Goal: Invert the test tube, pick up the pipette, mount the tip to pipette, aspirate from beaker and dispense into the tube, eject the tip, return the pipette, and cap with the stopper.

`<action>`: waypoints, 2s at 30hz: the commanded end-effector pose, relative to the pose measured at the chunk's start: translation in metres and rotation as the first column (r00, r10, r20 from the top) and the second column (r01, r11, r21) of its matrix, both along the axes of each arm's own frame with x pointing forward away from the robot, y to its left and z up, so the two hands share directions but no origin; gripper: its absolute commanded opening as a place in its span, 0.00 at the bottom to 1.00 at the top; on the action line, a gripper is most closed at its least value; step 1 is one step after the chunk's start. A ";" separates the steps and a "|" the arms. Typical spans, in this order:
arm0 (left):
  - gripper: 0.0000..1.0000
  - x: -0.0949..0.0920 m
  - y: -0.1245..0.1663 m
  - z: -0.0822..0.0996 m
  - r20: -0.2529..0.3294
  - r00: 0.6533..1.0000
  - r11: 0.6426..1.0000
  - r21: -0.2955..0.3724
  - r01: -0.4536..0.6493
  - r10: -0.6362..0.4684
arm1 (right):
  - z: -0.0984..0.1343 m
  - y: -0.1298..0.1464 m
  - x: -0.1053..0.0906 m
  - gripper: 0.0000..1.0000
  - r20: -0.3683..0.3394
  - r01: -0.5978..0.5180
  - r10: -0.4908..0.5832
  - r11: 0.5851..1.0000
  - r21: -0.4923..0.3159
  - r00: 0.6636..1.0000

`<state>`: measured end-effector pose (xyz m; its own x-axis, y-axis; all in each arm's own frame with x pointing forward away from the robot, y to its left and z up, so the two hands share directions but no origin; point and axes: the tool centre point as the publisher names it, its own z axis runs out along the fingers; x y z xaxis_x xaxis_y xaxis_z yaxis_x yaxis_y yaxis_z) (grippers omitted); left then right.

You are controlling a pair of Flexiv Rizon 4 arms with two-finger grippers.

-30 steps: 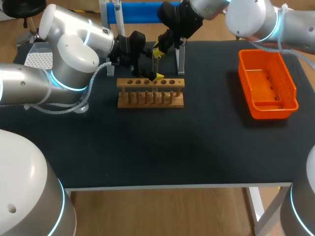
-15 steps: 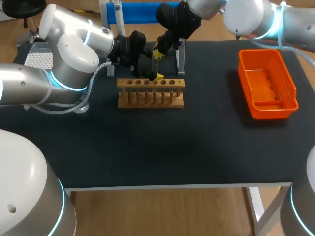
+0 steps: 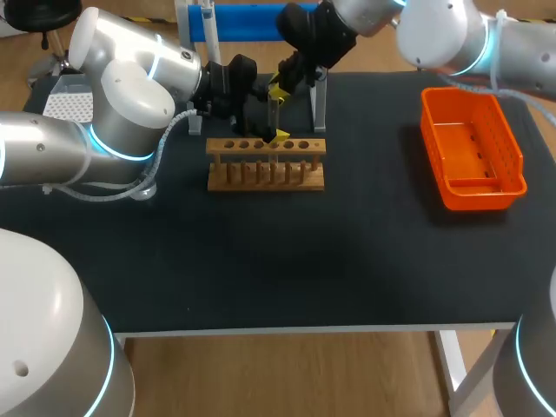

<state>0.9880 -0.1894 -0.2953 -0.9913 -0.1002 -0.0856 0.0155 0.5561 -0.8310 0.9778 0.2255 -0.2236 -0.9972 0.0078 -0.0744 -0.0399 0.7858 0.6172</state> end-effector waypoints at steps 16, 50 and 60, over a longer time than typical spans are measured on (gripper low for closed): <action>1.00 0.001 0.000 0.000 -0.003 1.000 1.000 0.003 0.002 -0.002 | -0.002 0.000 -0.001 0.00 0.004 -0.005 0.005 1.000 0.004 1.000; 1.00 0.001 0.000 0.000 -0.003 1.000 1.000 0.003 0.002 -0.002 | 0.003 -0.001 -0.001 0.00 0.008 -0.005 0.005 1.000 0.006 1.000; 1.00 0.001 0.000 0.000 -0.003 1.000 1.000 0.003 0.002 -0.002 | -0.007 0.003 -0.005 0.00 -0.011 -0.023 0.023 0.999 -0.029 1.000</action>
